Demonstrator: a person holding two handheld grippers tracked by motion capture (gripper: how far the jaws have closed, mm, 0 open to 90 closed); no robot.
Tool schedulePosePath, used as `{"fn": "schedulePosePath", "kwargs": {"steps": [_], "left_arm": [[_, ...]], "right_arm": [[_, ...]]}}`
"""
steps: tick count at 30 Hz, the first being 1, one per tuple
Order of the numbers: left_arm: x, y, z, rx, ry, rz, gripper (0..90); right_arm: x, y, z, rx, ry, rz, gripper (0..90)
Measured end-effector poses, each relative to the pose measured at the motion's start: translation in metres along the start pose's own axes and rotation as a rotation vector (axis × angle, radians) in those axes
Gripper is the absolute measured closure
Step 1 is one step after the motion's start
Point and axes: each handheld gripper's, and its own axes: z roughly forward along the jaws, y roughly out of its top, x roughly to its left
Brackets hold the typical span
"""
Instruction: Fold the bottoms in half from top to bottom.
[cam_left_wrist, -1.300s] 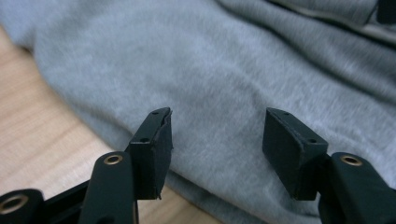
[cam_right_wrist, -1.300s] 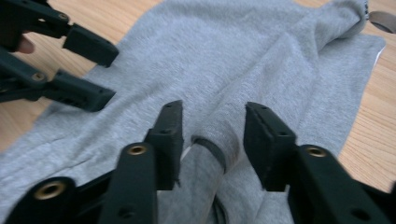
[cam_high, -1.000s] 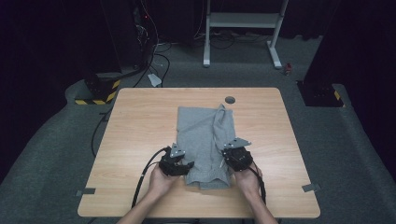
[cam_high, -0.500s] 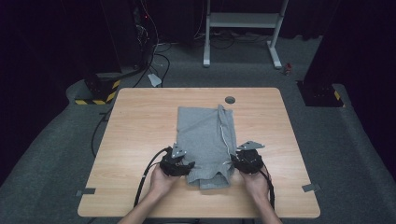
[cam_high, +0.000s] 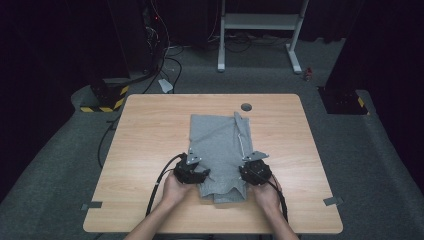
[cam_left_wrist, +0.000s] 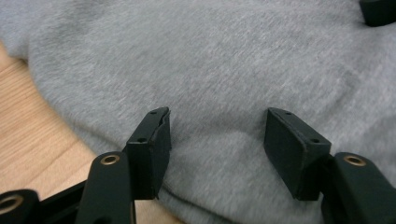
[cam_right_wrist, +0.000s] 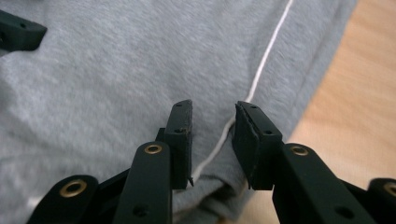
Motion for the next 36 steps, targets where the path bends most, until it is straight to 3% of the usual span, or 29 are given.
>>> {"fn": "schedulePosePath", "kwargs": {"steps": [7,10,12,17,19,21,24,30,33,36], "left_arm": [[-0.012,-0.018,-0.020,0.001,-0.024,0.015,45.4],[-0.018,-0.028,-0.027,-0.031,-0.023,0.020,45.4],[-0.019,-0.029,-0.029,-0.028,-0.022,0.018,45.3],[-0.014,-0.021,-0.026,-0.008,-0.022,0.004,43.1],[-0.011,-0.015,-0.024,-0.022,0.011,-0.013,40.7],[-0.008,-0.007,-0.021,-0.015,0.033,-0.001,40.2],[-0.006,0.001,-0.013,0.004,0.055,0.024,39.5],[0.006,0.004,-0.003,0.008,0.065,-0.023,39.0],[0.009,0.002,0.000,0.012,0.050,-0.050,38.2],[0.007,0.002,-0.001,0.019,0.056,-0.043,37.7]], "right_arm": [[0.013,-0.023,-0.017,-0.025,0.029,-0.030,67.1],[0.023,-0.029,-0.023,-0.027,0.015,-0.091,66.4],[0.028,-0.030,-0.024,-0.030,0.004,-0.126,66.2],[0.021,-0.019,-0.027,-0.040,0.041,-0.086,63.5],[0.016,-0.008,-0.033,-0.090,0.021,-0.084,63.9],[0.011,0.004,-0.033,-0.104,-0.021,-0.081,64.0],[0.003,0.017,-0.020,-0.081,-0.034,-0.058,64.6],[-0.001,0.025,0.011,0.008,-0.067,-0.061,68.8],[-0.005,0.023,0.016,0.032,-0.057,-0.057,83.1],[-0.010,0.020,0.008,0.006,-0.052,-0.041,85.7]]}}
